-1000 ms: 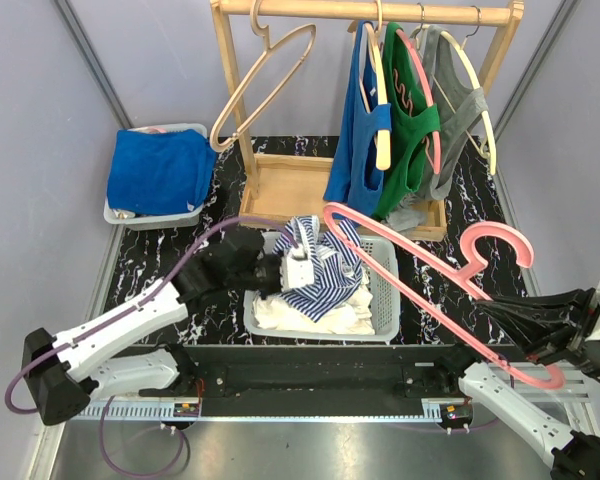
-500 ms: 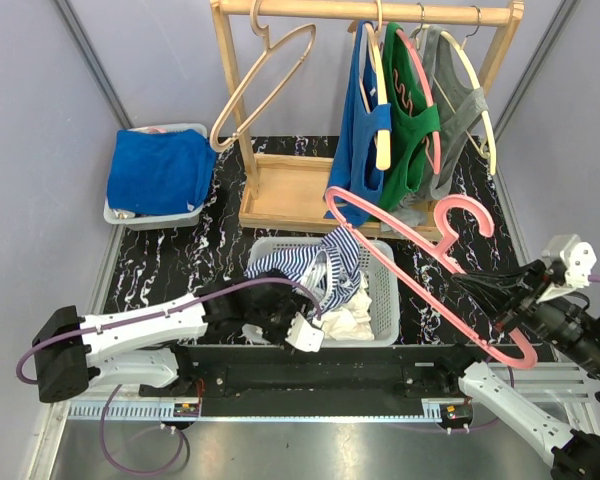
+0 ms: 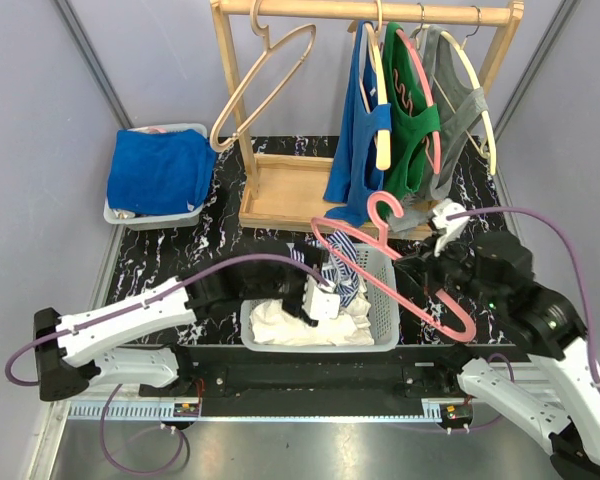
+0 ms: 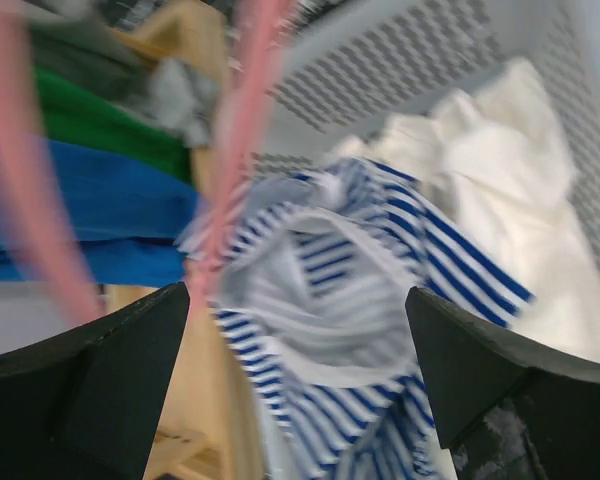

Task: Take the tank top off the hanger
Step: Place the tank top in the bin.

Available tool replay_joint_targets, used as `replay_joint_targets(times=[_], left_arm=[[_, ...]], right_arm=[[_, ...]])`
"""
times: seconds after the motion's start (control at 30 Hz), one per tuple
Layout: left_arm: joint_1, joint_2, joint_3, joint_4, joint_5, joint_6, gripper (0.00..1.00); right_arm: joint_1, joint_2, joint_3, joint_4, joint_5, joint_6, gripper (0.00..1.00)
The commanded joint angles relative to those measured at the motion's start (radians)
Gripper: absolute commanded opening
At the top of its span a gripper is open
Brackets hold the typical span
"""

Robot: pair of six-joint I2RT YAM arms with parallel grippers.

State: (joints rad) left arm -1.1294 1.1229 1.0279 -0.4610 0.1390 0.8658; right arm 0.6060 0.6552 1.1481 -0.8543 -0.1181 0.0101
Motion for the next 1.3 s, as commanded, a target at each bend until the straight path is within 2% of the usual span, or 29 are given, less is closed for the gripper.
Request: replay_joint_targets(times=[0.0,0.13,0.33,0.5,0.53,0.63,0.8,0.9,1.0,1.27], left_arm=[[0.020,0.011,0.164,0.051,-0.104,-0.013,0.99],[0.074,0.018,0.235,0.189,-0.171,-0.114,0.99],[0.123,0.055,0.307,0.147,-0.058,-0.096,0.99],[0.163,0.086,0.437,-0.020,0.141,-0.155,0.99],[0.193,0.092,0.492,-0.051,0.240,-0.171,0.99],[0.244,0.113,0.605,-0.157,0.417,-0.252,0.99],[0.275,0.143,0.704,-0.261,0.579,-0.347,0.99],[0.281,0.181,0.767,-0.335,0.722,-0.405,0.99],[0.284,0.196,0.791,-0.396,0.798,-0.452,0.99],[0.284,0.190,0.661,-0.415,0.676,-0.364,0.97]], right_arm=[[-0.003,-0.008,-0.048,0.078,-0.048,0.044,0.00],[-0.003,-0.014,-0.070,-0.003,-0.162,0.059,0.00],[-0.003,-0.058,0.027,0.012,-0.222,0.018,0.00],[-0.003,-0.020,0.123,0.024,-0.290,-0.070,0.00],[-0.003,-0.014,0.145,0.024,-0.298,-0.088,0.00],[-0.003,0.015,0.177,0.018,-0.318,-0.114,0.00],[-0.003,0.026,0.187,0.052,-0.350,-0.124,0.00],[-0.003,0.031,0.193,0.051,-0.353,-0.134,0.00],[-0.003,0.029,0.200,0.046,-0.356,-0.147,0.00],[-0.003,0.047,0.228,0.063,-0.380,-0.150,0.00]])
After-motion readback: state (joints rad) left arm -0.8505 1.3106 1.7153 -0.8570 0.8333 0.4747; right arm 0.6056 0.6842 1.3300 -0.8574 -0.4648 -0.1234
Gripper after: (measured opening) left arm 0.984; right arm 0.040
